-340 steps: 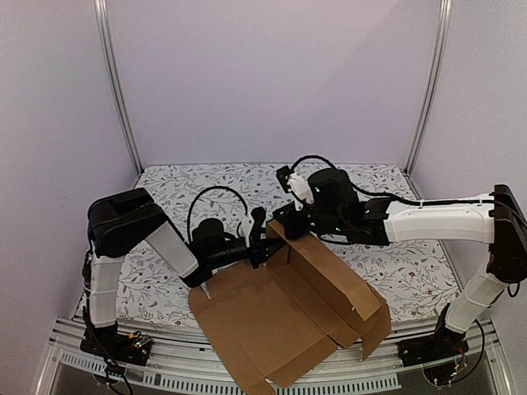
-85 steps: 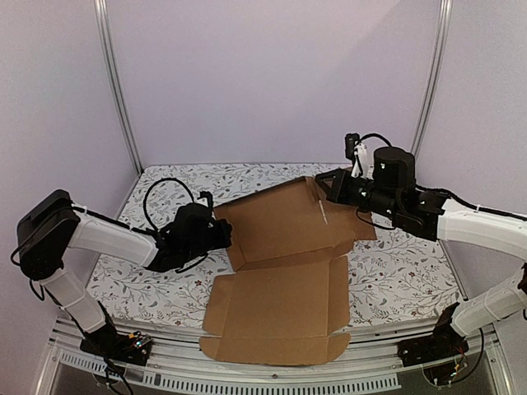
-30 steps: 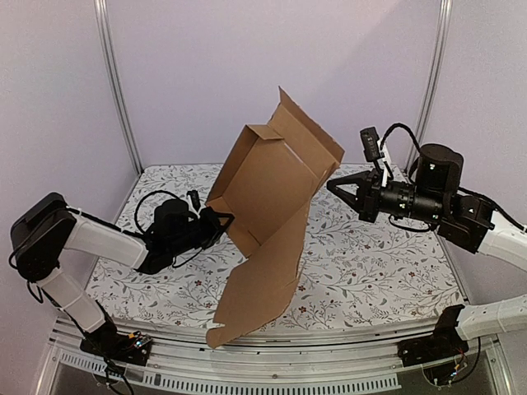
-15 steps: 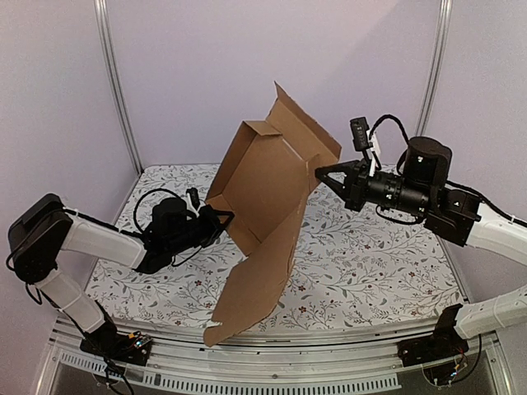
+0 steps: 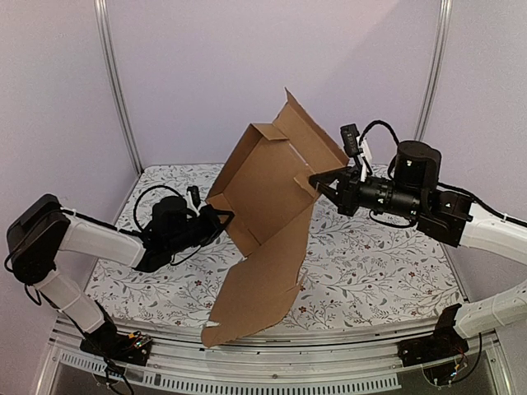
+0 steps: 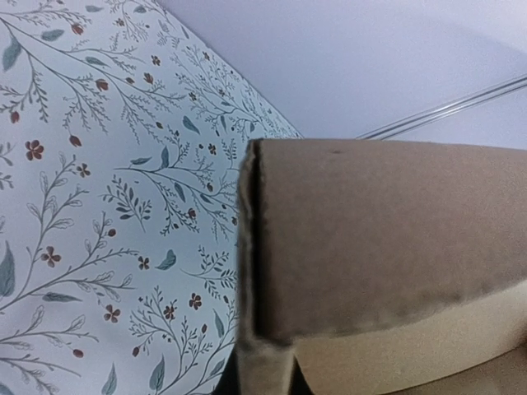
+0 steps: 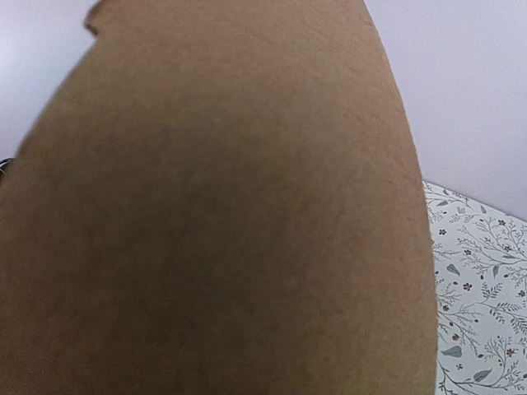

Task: Fold the paper box

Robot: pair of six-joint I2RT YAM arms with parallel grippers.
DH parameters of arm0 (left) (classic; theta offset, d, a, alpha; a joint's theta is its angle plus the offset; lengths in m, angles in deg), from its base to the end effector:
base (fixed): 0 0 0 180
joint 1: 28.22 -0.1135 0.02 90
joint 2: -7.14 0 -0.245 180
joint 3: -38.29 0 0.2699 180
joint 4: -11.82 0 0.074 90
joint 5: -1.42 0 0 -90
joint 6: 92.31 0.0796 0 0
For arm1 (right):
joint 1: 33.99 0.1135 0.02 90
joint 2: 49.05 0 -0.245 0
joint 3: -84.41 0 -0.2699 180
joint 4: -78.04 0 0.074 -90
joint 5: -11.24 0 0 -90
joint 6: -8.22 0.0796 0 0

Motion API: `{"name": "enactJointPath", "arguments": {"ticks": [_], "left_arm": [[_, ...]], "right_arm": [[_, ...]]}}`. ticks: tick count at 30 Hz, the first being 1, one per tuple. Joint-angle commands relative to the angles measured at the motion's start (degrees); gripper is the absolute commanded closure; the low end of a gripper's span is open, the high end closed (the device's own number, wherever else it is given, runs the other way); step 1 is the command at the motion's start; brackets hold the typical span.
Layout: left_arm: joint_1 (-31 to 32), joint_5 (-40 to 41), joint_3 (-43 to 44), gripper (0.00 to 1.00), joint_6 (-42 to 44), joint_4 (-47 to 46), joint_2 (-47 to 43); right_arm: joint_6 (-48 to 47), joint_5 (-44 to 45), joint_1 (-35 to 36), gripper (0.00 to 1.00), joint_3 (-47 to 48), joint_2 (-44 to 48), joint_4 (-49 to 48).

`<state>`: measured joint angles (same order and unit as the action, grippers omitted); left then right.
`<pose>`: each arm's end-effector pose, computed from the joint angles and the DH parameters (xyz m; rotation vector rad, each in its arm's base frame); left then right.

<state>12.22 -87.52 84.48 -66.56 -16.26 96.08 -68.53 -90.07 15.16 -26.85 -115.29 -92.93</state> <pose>0.2767 -0.2338 0.1364 -0.4313 1.9757 -1.2244 0.2119 0.2689 0.3322 -0.6958 1.6393 0.9700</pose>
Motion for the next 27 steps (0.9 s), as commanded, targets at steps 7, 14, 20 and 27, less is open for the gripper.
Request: {"name": "enactJointPath", "arguments": {"ticks": [7,14,20,27], "left_arm": [[-0.02,-3.52,4.45,1.00,4.41,3.24,-1.45],[-0.08,-4.42,7.04,1.00,7.23,7.04,-1.37],[-0.28,-3.61,7.04,1.00,7.75,7.49,-1.15],[-0.29,0.12,5.77,1.00,10.11,8.90,-2.04]], "right_arm": [[-1.18,3.96,0.96,1.00,-3.47,-0.67,10.53],[-3.70,6.17,1.57,1.00,-3.51,-0.16,15.57],[-3.80,6.74,1.57,1.00,-3.26,1.37,15.92],[-4.09,8.68,1.57,0.96,-3.05,6.14,18.34]]}}
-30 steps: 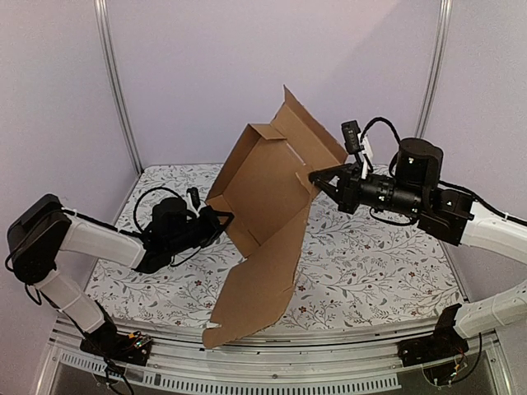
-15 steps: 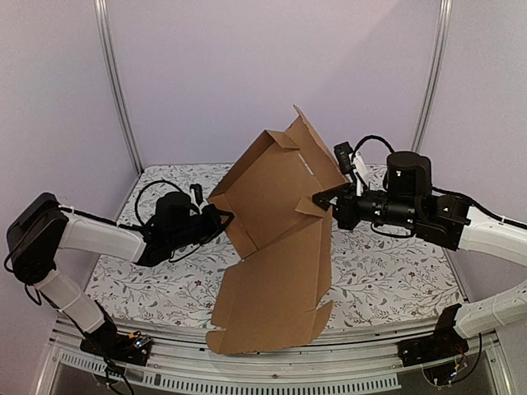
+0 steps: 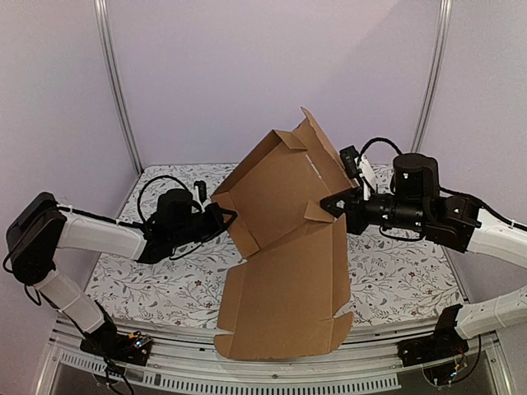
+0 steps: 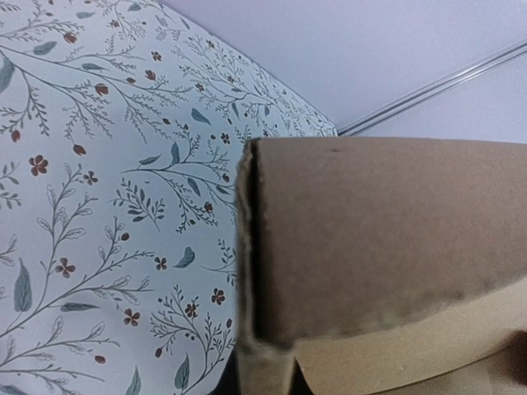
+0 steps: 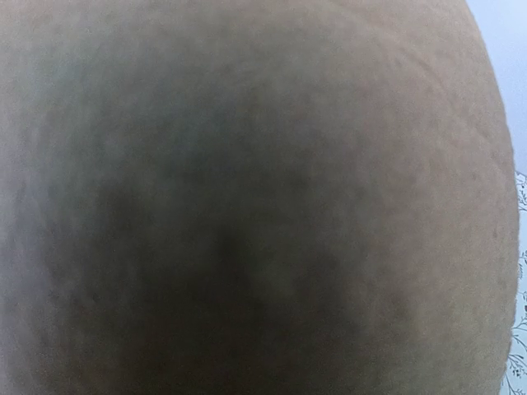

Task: Fold the paper box

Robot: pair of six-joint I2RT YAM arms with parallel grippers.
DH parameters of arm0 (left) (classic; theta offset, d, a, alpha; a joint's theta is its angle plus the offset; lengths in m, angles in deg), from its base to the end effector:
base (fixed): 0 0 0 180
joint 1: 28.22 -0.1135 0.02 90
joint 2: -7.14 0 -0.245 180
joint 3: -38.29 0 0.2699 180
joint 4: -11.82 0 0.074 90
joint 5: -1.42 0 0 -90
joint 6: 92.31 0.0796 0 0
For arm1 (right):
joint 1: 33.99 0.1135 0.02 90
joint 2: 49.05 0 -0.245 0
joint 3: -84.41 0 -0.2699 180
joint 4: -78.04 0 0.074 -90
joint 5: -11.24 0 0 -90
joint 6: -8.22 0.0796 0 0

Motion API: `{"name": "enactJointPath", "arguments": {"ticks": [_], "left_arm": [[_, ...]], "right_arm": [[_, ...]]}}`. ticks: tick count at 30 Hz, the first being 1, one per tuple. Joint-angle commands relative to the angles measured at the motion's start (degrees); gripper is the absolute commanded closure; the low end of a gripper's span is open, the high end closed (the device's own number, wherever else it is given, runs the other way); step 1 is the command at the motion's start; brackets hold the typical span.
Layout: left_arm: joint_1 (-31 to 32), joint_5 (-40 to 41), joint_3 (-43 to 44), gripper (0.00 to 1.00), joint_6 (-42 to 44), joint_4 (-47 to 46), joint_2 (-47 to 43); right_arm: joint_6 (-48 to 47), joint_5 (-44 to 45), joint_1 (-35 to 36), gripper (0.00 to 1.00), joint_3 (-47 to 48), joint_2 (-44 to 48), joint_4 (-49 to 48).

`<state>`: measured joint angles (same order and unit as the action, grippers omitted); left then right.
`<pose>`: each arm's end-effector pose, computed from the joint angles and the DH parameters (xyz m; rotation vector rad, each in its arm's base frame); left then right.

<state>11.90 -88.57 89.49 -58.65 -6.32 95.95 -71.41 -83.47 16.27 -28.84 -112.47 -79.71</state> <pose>0.2857 -0.2407 0.1425 -0.2936 2.0596 -1.0971 0.2027 0.2540 0.2986 -0.7300 1.8410 0.7841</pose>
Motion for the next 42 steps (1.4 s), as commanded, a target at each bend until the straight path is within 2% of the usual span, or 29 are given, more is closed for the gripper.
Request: {"name": "enactJointPath", "arguments": {"ticks": [1,5,18,25,29,34,38,42], "left_arm": [[0.03,2.16,0.47,1.00,2.78,-0.85,-2.11],[-0.04,4.22,0.11,1.00,4.31,0.18,-2.88],[-0.08,9.37,-0.11,1.00,9.62,3.71,-5.61],[-0.52,12.12,0.05,1.00,15.03,5.53,-8.36],[-1.04,12.85,1.01,1.00,18.62,8.31,-9.82],[-1.79,14.76,1.49,1.00,22.01,11.14,-11.43],[-2.28,13.83,1.03,1.00,24.01,11.12,-12.37],[-3.46,10.99,1.02,1.00,25.00,11.20,-12.46]], "right_arm": [[-1.16,2.27,0.45,0.96,-1.19,4.08,5.70],[-1.32,3.31,0.45,0.94,-2.26,7.07,7.73],[-1.58,3.17,0.40,0.77,-6.79,18.12,13.26],[-2.17,7.03,0.43,0.75,-6.89,19.61,20.42],[-2.45,8.68,0.43,0.73,-6.35,20.57,23.00],[-3.19,6.00,0.43,0.72,-4.23,23.06,25.77],[-3.60,8.29,0.45,0.70,-1.93,24.49,27.36],[-4.22,10.02,0.45,0.67,1.42,21.52,28.56]]}}
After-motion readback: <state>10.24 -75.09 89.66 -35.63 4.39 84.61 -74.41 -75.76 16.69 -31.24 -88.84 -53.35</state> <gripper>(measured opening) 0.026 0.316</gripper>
